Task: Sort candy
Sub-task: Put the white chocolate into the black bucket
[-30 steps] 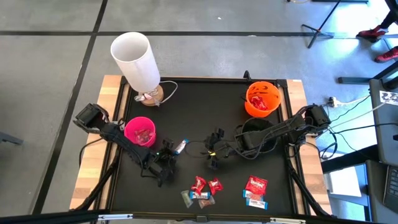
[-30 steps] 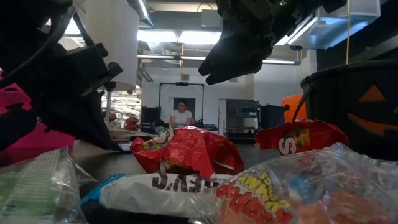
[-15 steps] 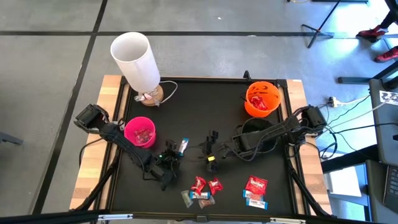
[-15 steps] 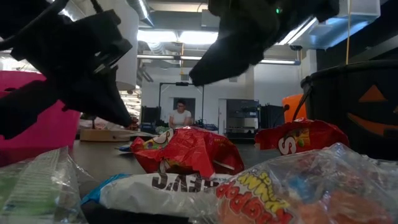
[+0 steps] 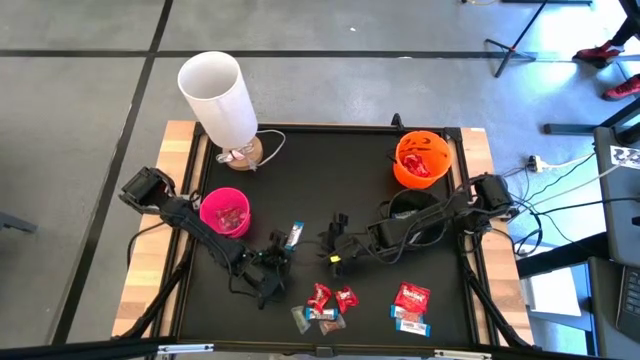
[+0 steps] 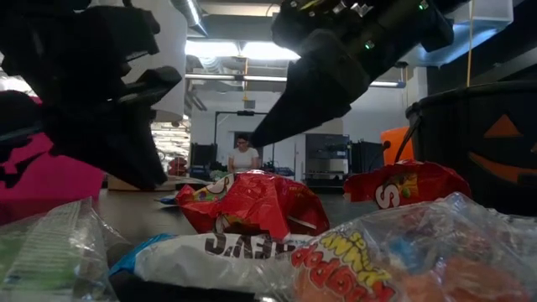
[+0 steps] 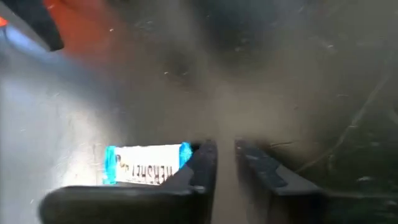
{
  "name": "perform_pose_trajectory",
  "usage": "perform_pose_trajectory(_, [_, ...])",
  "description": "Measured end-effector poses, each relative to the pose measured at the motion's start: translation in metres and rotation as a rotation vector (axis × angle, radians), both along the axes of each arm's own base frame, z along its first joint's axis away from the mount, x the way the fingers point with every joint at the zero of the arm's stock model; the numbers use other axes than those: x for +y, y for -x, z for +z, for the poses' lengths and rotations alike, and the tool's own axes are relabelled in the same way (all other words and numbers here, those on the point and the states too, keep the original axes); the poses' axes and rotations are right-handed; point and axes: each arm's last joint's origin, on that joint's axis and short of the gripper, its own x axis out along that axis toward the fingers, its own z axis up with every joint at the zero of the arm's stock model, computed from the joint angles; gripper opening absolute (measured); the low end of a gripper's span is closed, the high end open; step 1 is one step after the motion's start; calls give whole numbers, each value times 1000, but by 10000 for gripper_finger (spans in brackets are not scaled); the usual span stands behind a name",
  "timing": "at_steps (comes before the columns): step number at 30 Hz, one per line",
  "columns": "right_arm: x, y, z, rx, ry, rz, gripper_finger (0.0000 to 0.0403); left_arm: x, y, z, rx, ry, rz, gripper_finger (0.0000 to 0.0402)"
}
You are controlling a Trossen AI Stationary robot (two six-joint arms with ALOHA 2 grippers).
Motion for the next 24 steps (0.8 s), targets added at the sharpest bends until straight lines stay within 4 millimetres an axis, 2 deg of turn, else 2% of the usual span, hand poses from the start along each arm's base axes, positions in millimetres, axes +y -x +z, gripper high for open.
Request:
perform_pose_trajectory(6, [0,0,0,-5,9,8,257,11,-5,-1,-7,-18,49,119])
perform_pose_trajectory(12, [0,0,0,-3,9,8,257,15,-11,-16,34,-38,46,169])
perform_pose_trajectory(17, [0,0,0,-1,9,8,257,15,-13,-25,-18,-119,118,180])
perform_pose_trajectory(24, [0,0,0,0,9,7,257,18,-14,-34,-7,-185,138,168])
